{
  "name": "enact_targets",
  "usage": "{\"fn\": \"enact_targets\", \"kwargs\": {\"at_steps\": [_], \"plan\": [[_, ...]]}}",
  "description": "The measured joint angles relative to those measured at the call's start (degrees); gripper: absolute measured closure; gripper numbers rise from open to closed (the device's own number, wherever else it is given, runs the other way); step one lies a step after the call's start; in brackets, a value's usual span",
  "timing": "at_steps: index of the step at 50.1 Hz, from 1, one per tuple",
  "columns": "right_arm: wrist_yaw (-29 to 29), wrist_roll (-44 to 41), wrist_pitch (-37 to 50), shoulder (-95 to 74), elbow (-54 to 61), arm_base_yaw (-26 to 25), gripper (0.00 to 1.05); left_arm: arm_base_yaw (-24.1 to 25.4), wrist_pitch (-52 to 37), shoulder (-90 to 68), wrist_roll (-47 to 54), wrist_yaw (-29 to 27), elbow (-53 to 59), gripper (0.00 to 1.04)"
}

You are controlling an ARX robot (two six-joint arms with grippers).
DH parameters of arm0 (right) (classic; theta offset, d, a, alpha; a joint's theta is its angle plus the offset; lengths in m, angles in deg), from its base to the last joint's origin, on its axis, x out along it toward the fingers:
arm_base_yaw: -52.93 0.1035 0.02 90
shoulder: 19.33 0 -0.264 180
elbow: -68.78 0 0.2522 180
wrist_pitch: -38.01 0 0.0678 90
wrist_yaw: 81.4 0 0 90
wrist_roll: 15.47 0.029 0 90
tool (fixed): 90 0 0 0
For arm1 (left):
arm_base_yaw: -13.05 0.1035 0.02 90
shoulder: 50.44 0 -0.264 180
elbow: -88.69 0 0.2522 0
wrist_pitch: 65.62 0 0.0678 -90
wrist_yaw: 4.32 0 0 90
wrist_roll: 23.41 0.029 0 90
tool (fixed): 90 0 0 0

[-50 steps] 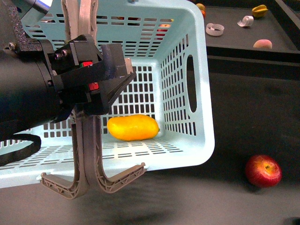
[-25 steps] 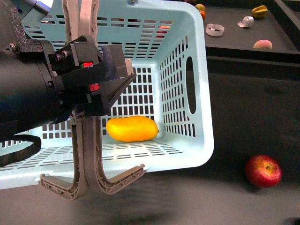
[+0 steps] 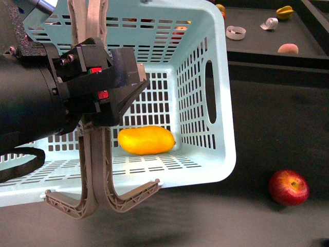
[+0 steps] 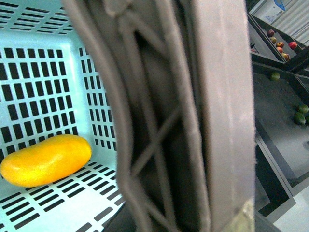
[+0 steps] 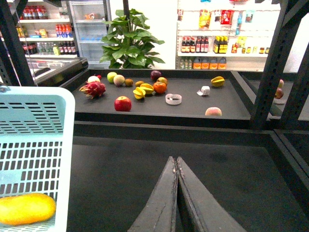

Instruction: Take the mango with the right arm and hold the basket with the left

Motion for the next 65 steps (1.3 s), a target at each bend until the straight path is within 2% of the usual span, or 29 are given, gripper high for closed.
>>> {"fn": "enact_targets", "kwargs": {"at_steps": [24,29,31,35,40,44,50,54,65], "plan": [[-0.04,-0.07,-0.02,0.0,0.0,0.0,1.01,0.04,0.0,0.0,-0.13,-0.02,0.0,0.88],[-0.04,-0.04,-0.02,0.0,0.0,0.0,0.82,0.04,0.0,0.0,-0.13,-0.02,0.0,0.88],[-0.04,-0.04,-0.02,0.0,0.0,0.0,0.72,-0.87,-0.37,-0.02,0.48,-4.42,0.0,0.88],[-0.04,-0.04,-0.02,0.0,0.0,0.0,0.6,-2.19,0.9,-0.83,0.55,-13.62,-1.29,0.88],[-0.09,-0.04,-0.02,0.02,0.0,0.0,0.43,-1.97,5.86,-2.78,-2.4,-20.94,-7.45,0.88],[-0.09,-0.04,-0.02,0.02,0.0,0.0,0.25,-0.63,9.57,-6.58,-8.04,-25.55,-14.56,0.88],[-0.09,0.0,-0.02,0.02,0.0,0.0,0.07,1.66,13.22,-11.74,-16.09,-28.5,-21.68,0.88],[-0.09,-0.02,-0.02,0.02,0.0,0.0,0.09,3.82,17.03,-16.9,-26.53,-29.97,-27.28,0.88],[-0.09,-0.02,-0.02,0.04,0.0,0.0,0.08,6.71,19.58,-26.29,-44.76,-32.11,-34.58,0.88]]}}
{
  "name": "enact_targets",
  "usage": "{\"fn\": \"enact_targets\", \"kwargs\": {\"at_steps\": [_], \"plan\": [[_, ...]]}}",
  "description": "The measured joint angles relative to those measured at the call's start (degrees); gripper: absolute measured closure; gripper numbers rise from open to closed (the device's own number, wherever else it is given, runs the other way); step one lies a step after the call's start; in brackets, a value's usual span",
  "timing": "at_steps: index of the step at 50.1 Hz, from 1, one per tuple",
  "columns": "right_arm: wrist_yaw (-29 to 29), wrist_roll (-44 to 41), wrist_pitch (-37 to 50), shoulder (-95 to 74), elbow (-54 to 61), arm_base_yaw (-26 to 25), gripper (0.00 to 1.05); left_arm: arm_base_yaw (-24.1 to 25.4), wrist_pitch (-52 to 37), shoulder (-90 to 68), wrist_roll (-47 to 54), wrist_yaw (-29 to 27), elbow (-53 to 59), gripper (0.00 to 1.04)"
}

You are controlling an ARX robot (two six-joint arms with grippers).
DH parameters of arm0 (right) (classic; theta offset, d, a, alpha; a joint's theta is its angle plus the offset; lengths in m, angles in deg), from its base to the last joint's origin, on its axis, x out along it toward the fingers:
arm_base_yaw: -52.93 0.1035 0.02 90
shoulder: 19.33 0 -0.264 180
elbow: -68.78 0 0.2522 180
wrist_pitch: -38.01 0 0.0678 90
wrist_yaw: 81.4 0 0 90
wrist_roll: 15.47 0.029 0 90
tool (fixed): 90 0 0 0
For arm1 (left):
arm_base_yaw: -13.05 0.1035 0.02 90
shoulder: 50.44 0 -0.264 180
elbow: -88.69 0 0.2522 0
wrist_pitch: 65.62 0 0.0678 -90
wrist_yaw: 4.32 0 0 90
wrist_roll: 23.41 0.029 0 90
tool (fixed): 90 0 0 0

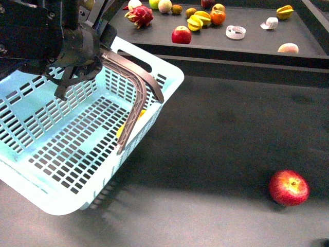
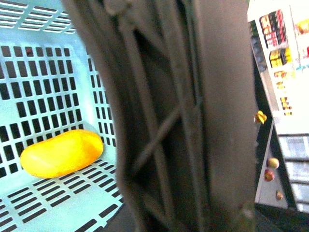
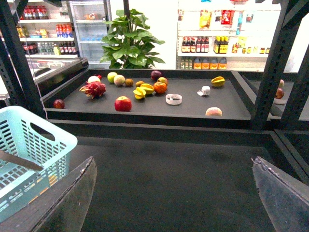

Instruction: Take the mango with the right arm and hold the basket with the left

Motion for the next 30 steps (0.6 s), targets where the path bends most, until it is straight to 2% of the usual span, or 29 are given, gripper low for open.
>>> {"fn": "enact_targets", "kwargs": {"at_steps": [16,17,21,30], "plan": [[0.0,0.0,0.0,0.02,0.0,0.0,0.08,3.26,-0.46,-5.95,-12.96,-3.04,-2.84,0.88],[0.0,0.0,0.0,0.02,0.0,0.0,0.08,3.28,-0.48,-6.1,-13.31,-3.08,-2.86,0.86],[0.0,0.0,0.0,0.02,0.0,0.0,0.08,3.28,-0.44,-5.92,-14.14,-4.17,-2.91,0.66],[0.0,0.0,0.0,0.02,0.0,0.0,0.08,2.91,0.74,-0.79,-11.98,-5.68,0.9,0.37]]}}
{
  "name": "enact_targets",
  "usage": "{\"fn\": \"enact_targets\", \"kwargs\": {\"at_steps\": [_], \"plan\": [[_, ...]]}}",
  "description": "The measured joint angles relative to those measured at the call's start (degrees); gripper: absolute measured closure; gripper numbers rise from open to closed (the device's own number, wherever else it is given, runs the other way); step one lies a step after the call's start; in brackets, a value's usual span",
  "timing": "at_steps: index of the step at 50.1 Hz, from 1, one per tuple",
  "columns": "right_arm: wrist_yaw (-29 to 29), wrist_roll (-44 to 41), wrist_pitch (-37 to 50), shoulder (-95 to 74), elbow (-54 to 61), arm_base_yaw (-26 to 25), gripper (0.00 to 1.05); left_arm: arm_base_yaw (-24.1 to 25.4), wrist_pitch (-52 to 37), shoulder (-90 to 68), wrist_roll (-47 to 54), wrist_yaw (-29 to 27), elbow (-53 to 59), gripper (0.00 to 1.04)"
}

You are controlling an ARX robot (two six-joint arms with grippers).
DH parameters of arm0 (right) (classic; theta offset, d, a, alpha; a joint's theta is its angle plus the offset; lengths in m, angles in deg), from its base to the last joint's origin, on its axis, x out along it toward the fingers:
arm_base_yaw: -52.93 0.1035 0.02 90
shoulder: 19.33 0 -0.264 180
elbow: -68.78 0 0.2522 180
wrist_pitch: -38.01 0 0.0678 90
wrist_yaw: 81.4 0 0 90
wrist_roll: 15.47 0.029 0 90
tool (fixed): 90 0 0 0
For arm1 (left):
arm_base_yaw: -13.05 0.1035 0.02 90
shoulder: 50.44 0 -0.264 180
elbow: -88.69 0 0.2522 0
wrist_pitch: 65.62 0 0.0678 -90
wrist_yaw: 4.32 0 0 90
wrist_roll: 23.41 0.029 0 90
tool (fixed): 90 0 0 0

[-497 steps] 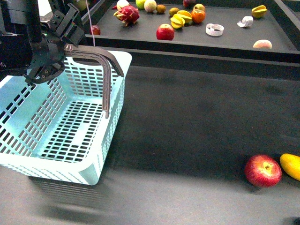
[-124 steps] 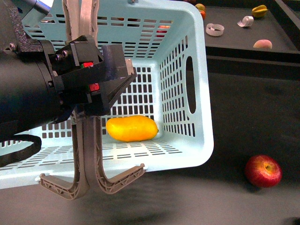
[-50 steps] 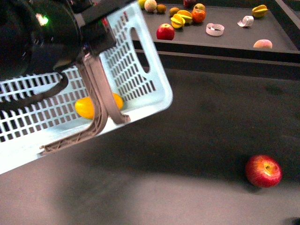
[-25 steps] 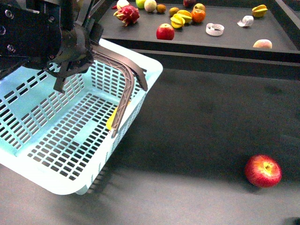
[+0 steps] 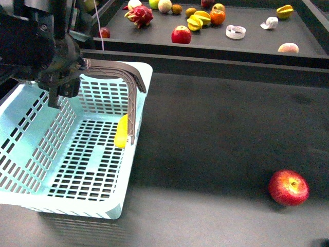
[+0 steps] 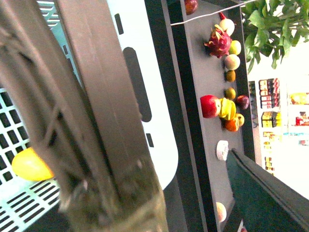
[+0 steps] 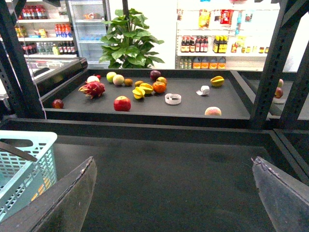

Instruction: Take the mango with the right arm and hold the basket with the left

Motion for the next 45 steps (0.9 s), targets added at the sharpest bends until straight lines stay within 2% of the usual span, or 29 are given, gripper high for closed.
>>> {"fn": "enact_targets", "kwargs": {"at_steps": [7,16,20,29,30,32,36,39,41,45], "plan": [[0.0,0.0,0.0,0.0,0.0,0.0,0.08,-0.31,-1.66,13.25,7.02,1.11,11.67,0.05],[0.0,0.0,0.0,0.0,0.0,0.0,0.08,2.1,-1.2,31.45,15.43,2.49,25.31,0.06],[0.0,0.0,0.0,0.0,0.0,0.0,0.08,3.21,0.79,38.66,19.69,0.31,29.88,0.06],[0.0,0.0,0.0,0.0,0.0,0.0,0.08,4.83,3.74,44.09,26.05,0.96,32.61,0.06],[0.0,0.0,0.0,0.0,0.0,0.0,0.08,5.01,2.86,43.82,27.15,2.16,32.92,0.07],[0.0,0.0,0.0,0.0,0.0,0.0,0.08,6.1,-5.6,42.62,33.27,8.13,35.43,0.14],[0.02,0.0,0.0,0.02,0.0,0.0,0.08,7.52,-21.22,42.03,50.62,16.2,41.51,0.28],[0.0,0.0,0.0,0.0,0.0,0.0,0.08,8.22,-26.91,44.3,62.69,18.27,44.3,0.41],[0.0,0.0,0.0,0.0,0.0,0.0,0.08,8.98,-27.17,47.17,70.1,18.73,45.75,0.52],[0.0,0.0,0.0,0.0,0.0,0.0,0.08,10.21,-29.31,49.77,76.39,19.67,49.77,0.73]]}}
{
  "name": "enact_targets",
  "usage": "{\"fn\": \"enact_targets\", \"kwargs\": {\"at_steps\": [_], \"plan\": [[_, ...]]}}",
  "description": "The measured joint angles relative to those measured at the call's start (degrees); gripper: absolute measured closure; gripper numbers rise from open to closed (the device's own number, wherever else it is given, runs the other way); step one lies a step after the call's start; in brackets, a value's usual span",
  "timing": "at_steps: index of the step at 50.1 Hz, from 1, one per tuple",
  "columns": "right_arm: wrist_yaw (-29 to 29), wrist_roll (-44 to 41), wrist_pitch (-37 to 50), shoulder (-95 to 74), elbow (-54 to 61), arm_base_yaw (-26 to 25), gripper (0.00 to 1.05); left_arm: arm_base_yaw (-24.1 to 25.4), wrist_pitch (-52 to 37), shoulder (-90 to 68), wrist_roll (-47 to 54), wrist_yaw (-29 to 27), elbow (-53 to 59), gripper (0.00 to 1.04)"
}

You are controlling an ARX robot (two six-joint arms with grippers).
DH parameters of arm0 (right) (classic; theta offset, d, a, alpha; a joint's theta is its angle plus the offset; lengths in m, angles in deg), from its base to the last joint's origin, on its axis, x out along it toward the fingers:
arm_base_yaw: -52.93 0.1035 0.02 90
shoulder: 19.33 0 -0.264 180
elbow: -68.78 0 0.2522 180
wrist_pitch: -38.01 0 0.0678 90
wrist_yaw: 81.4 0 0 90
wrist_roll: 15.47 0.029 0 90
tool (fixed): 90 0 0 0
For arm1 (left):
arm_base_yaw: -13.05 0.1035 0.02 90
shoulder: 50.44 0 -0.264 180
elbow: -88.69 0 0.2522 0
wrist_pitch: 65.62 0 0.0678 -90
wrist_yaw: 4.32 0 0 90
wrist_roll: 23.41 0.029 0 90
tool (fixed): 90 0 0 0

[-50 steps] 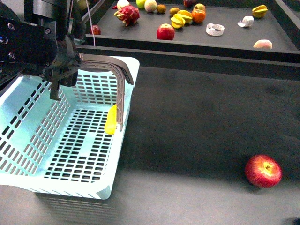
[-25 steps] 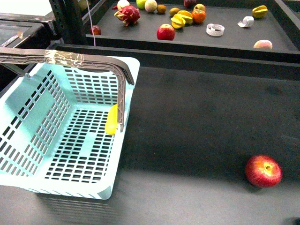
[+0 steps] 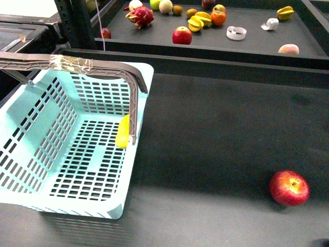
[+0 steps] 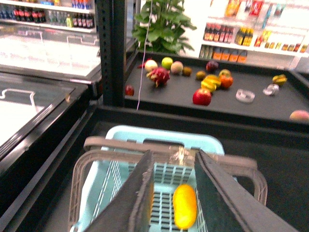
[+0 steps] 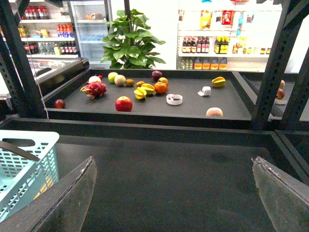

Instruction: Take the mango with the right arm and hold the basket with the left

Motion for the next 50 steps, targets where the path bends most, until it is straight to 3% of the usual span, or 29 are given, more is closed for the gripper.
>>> {"fn": "enact_targets", "kwargs": {"at_steps": [5,50], "plan": [[0.0,0.0,0.0,0.0,0.0,0.0,0.08,3.21,3.21,4.98,2.32,4.48,3.5,1.0],[0.0,0.0,0.0,0.02,0.0,0.0,0.08,4.81,39.15,46.99,3.32,4.85,6.91,1.01]]}}
